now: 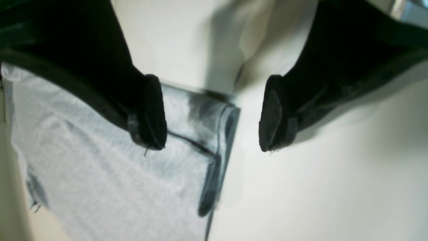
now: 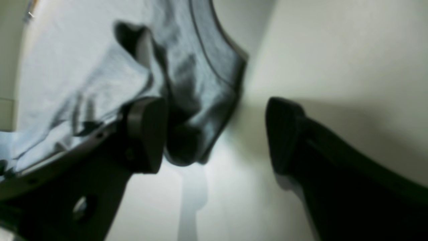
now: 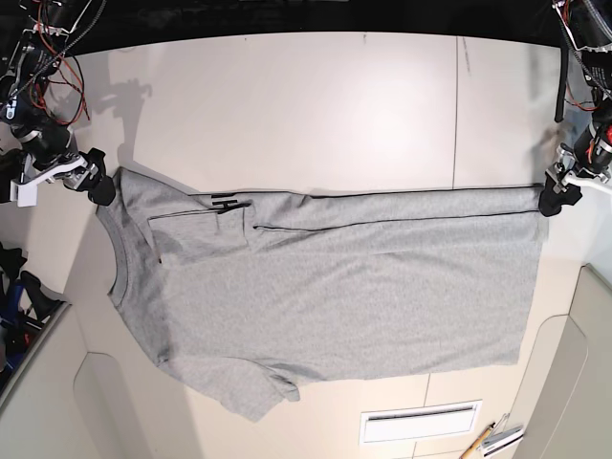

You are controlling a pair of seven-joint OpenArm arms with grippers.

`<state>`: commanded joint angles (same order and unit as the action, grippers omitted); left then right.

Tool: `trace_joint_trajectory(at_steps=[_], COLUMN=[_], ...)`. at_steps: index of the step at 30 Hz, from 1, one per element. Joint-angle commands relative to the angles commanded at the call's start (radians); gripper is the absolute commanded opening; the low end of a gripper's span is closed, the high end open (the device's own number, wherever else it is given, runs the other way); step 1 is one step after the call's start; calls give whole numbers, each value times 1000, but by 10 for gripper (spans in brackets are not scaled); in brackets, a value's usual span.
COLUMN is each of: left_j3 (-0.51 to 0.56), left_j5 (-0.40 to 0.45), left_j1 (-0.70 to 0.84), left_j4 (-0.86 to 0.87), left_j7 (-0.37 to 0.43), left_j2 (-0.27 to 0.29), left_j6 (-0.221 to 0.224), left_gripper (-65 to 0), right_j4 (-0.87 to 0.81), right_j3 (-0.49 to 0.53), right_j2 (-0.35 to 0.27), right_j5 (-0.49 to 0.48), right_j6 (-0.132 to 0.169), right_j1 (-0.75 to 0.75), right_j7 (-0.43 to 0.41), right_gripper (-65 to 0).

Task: Fold the T-shirt properly
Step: 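Lay the folded edge down with both grippers and release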

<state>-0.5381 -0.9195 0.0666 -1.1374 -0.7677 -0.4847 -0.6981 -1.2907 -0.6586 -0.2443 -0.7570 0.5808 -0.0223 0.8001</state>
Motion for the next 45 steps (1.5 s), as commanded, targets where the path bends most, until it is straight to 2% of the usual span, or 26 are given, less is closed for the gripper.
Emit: trace_joint_trajectory(at_steps=[4,9,12,13,14,15,17,18,19,20,24,27,30,36,39,42,45], left_j3=[0,2,2,2,2,2,2,2,2,2,2,2,2,1,1,1,1], left_j5=[65,71,71,71,71,71,70,71,72,72,71,55,2,-24,-35,-87,-95], left_j1=[0,0,0,0,0,0,0,0,-3,-4,-37,-47,-3,131,205,271,339], left_j4=[0,0,0,0,0,0,0,0,0,0,-3,-40,-124,-252,-295,-331,-364], left_j7=[9,9,9,11,19,25,31,31,30,30,-18,-114,-212,-225,-242,-274,-285], left_j2=[43,58,58,58,58,58,58,57,57,56,43,23,-12,-89,-97,-97,-97], left_j6=[0,0,0,0,0,0,0,0,0,0,0,0,0,0,0,0,0], left_gripper=[-178,-180,-193,-233,-309,-412,-594,-650,-650,-650,-650,-650,-650,-650,-650,-650,-650], right_j4=[25,25,25,25,25,25,25,25,25,25,12,-29,-77,-145,-167,-188,-234], right_j3=[5,80,128,134,138,137,137,137,137,137,135,121,111,109,108,108,99], right_j2=[37,71,86,93,99,103,104,104,104,104,103,98,74,18,-18,-44,-47], right_j5=[-10,-5,39,56,61,62,61,62,62,61,61,58,24,-57,-109,-150,-156], right_j6=[7,9,4,-1,-1,-1,-1,-1,0,2,11,11,11,12,20,28,29], right_j1=[11,23,40,48,54,60,66,66,66,66,66,54,11,-72,-131,-192,-257], right_j7=[0,-23,-57,-60,-61,-61,-65,-68,-67,-67,-44,16,28,115,137,163,166], right_gripper=[-200,-201,-202,-209,-230,-273,-429,-532,-629,-650,-650,-650,-650,-650,-650,-650,-650])
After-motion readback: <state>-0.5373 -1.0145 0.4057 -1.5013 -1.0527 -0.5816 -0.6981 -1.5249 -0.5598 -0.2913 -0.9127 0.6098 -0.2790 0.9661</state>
